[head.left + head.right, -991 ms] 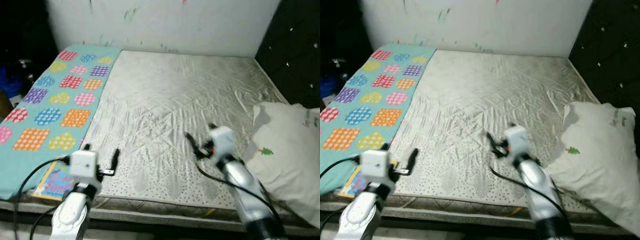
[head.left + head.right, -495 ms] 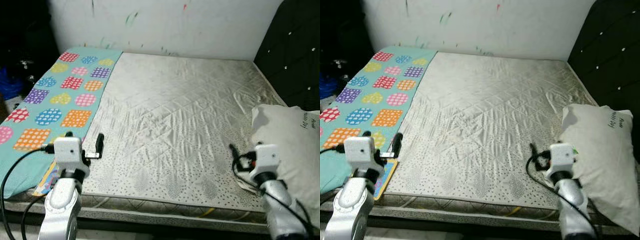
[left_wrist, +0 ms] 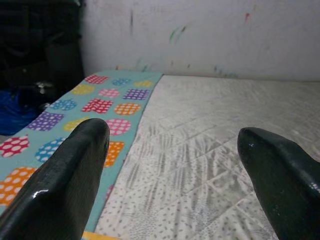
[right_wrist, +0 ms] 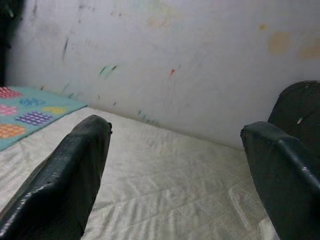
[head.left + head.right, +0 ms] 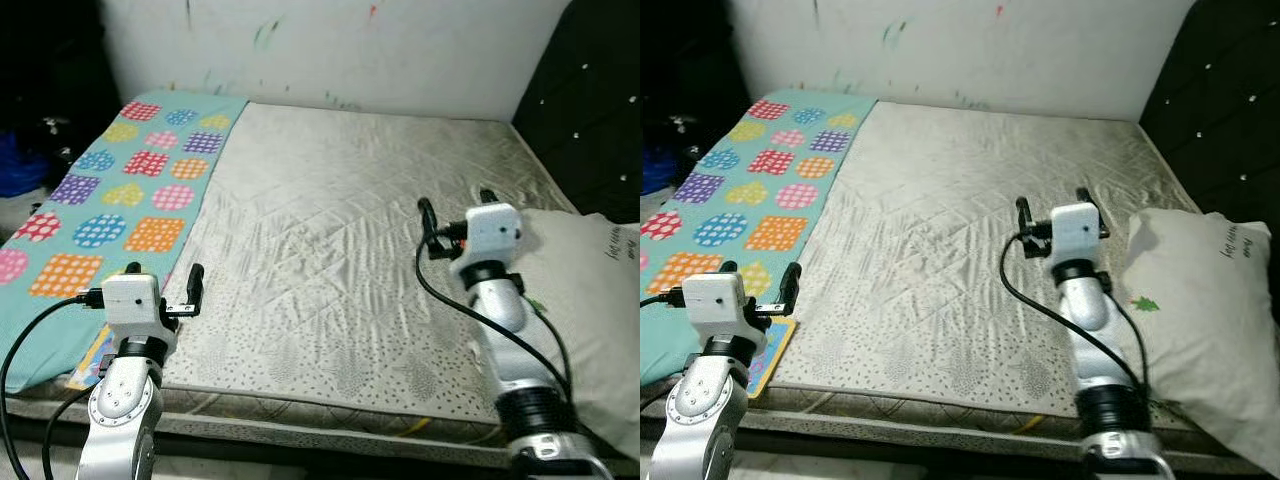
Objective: Clean up the room
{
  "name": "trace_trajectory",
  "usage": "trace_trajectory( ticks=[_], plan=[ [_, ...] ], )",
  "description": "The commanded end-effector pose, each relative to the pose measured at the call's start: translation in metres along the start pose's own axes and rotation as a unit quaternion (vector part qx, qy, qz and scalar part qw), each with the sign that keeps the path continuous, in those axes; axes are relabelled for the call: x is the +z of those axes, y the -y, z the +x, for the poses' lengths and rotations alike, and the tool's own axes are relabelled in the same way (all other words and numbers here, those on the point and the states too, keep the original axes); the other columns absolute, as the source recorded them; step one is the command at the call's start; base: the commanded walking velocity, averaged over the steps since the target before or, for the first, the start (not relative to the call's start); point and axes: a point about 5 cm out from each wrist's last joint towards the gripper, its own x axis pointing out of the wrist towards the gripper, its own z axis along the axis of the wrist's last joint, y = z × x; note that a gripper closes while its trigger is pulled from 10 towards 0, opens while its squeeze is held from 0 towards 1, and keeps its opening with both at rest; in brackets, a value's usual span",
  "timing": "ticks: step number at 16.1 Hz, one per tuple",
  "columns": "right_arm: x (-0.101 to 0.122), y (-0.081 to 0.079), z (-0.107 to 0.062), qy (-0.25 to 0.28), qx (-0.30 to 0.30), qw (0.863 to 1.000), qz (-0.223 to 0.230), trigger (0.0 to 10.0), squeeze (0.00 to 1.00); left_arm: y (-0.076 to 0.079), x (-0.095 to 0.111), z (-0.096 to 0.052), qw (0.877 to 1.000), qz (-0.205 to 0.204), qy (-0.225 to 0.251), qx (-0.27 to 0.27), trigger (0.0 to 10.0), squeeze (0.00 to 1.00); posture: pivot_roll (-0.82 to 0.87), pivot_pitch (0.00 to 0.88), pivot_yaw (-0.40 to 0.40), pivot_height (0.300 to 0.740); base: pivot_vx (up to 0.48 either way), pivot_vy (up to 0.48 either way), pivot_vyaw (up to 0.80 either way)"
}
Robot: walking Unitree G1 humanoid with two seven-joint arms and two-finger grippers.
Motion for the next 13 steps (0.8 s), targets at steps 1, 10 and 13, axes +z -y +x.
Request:
trace_trajectory(
  ticks=[1, 10, 13],
  plan=[
    [0.003, -0.013, 0.0, -0.004, 0.004, 0.999, 0.053, 10.0, 0.0, 0.006, 0.005, 0.003, 1.0, -0.008, 0.007, -0.002, 10.0, 0.0, 0.02, 0.0, -0.042, 0.74, 0.0, 0.0, 0.0],
    [-0.032, 0.026, -0.076, -0.08, 0.015, 0.997, 0.008, 10.0, 0.0, 0.0, -0.002, -0.009, 1.0, -0.012, -0.016, -0.003, 10.0, 0.0, -0.02, 0.001, -0.02, 0.74, 0.0, 0.0, 0.0],
    [-0.025, 0.029, -0.068, -0.078, 0.008, 0.997, -0.001, 10.0, 0.0, 0.008, 0.002, 0.002, 1.0, -0.01, -0.003, -0.022, 10.0, 0.0, -0.04, 0.0, -0.057, 0.74, 0.0, 0.0, 0.0]
  ],
)
